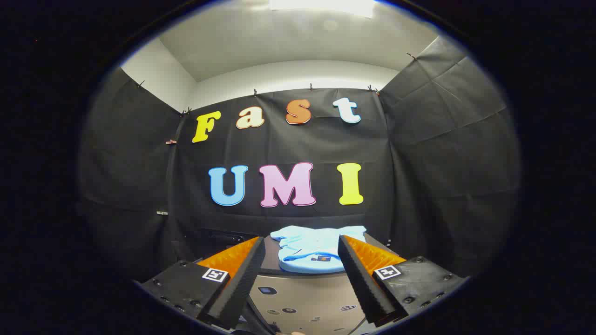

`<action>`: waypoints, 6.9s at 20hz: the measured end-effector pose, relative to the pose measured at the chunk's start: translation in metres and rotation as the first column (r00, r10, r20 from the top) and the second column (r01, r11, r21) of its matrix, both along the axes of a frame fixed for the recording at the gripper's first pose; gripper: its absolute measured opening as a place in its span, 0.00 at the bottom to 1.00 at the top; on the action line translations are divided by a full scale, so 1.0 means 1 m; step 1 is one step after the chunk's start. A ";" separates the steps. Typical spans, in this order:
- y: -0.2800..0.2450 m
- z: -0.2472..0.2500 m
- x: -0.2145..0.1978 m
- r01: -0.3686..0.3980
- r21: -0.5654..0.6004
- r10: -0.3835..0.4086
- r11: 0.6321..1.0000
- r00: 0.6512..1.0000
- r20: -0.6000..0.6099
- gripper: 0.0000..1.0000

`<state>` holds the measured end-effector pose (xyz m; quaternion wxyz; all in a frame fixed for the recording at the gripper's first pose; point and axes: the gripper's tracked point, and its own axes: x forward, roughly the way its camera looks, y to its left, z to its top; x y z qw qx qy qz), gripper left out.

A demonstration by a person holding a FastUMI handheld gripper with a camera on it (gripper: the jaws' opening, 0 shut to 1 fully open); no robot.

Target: Put the clothes into the washing machine and then close the washing machine lid.

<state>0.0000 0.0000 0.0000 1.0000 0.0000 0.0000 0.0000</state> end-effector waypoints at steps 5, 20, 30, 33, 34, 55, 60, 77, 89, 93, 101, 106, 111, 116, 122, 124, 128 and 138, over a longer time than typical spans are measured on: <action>-0.002 -0.004 0.003 0.004 0.005 -0.004 1.000 1.000 -0.020 0.98; -0.002 0.004 -0.004 0.014 -0.007 -0.014 1.000 1.000 -0.009 0.98; -0.002 0.000 0.000 0.029 -0.013 -0.029 0.999 0.999 -0.026 0.98; -0.003 0.006 0.007 0.034 -0.021 -0.035 0.999 0.999 -0.040 0.98; -0.003 0.011 0.012 0.029 -0.017 -0.029 0.999 0.999 -0.045 0.98; -0.053 -0.021 0.224 0.064 0.032 -0.043 0.997 0.897 -0.439 0.98; -0.054 -0.035 0.256 0.053 -0.015 -0.053 0.998 0.854 -0.517 0.98; -0.082 -0.177 0.318 0.073 -0.069 -0.097 0.995 0.523 -0.847 0.99; -0.084 -0.187 0.318 0.032 -0.104 -0.106 0.994 0.486 -0.867 0.68; -0.083 -0.187 0.317 0.019 -0.070 -0.071 0.997 0.501 -0.862 0.26; -0.070 -0.178 0.310 0.035 0.004 -0.016 0.999 0.534 -0.845 0.26; -0.040 -0.150 0.305 0.007 0.046 0.033 0.999 0.581 -0.813 0.26; 0.011 -0.107 0.303 -0.067 0.084 0.107 0.994 0.629 -0.770 0.26; 0.077 -0.084 0.307 -0.150 0.114 0.185 0.982 0.665 -0.724 0.26; 0.183 -0.089 0.312 -0.265 0.219 0.342 0.939 0.643 -0.686 0.26; 0.217 -0.100 0.310 -0.300 0.240 0.379 0.923 0.611 -0.695 0.26; 0.275 -0.116 0.308 -0.345 0.293 0.448 0.891 0.572 -0.688 0.26; 0.338 -0.225 0.299 -0.339 0.309 0.445 0.889 0.478 -0.757 0.26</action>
